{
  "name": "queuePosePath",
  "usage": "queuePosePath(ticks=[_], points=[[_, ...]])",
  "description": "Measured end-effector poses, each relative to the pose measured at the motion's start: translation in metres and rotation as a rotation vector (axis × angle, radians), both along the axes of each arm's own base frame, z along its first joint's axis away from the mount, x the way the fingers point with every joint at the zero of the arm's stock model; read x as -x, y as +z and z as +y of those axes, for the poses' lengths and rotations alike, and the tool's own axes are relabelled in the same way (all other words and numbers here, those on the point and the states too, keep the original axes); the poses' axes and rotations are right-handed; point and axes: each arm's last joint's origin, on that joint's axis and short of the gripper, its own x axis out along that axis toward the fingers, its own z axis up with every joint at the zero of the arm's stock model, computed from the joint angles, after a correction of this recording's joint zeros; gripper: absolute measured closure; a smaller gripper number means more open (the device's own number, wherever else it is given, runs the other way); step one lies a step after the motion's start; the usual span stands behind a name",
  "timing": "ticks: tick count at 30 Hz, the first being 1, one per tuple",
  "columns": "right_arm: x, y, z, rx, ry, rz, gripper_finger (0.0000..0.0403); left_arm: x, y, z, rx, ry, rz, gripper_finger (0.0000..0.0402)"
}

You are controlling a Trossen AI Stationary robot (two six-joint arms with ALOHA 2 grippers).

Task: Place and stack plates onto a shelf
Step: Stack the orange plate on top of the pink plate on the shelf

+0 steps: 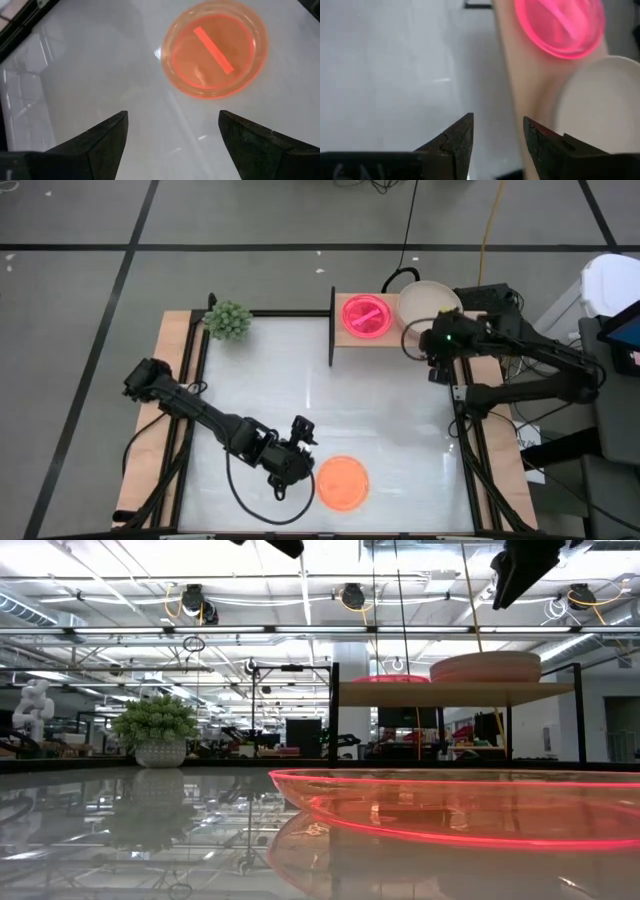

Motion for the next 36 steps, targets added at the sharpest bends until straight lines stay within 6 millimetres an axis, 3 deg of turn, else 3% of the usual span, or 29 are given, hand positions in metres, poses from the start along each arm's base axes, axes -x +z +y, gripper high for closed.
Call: queuePosePath(ticks=[12,23,29,36], points=[[-0.018,0.0,0.063,-0.228,0.123,-0.131,0.0248,0.007,-0.002,-0.019,-0.005,-0.082,-0.025,0.0087],[-0.038,-0.037,0.128,-0.225,0.342,-0.216,0.0248,0.02,-0.055,-0.035,-0.079,-0.269,-0.09,0.0087],[-0.041,-0.062,0.143,-0.237,0.39,-0.272,0.0248,0.028,-0.079,-0.035,-0.103,-0.32,-0.11,0.0093],[-0.043,-0.072,0.15,-0.232,0.407,-0.328,0.0248,0.023,-0.093,-0.038,-0.123,-0.361,-0.154,0.016]])
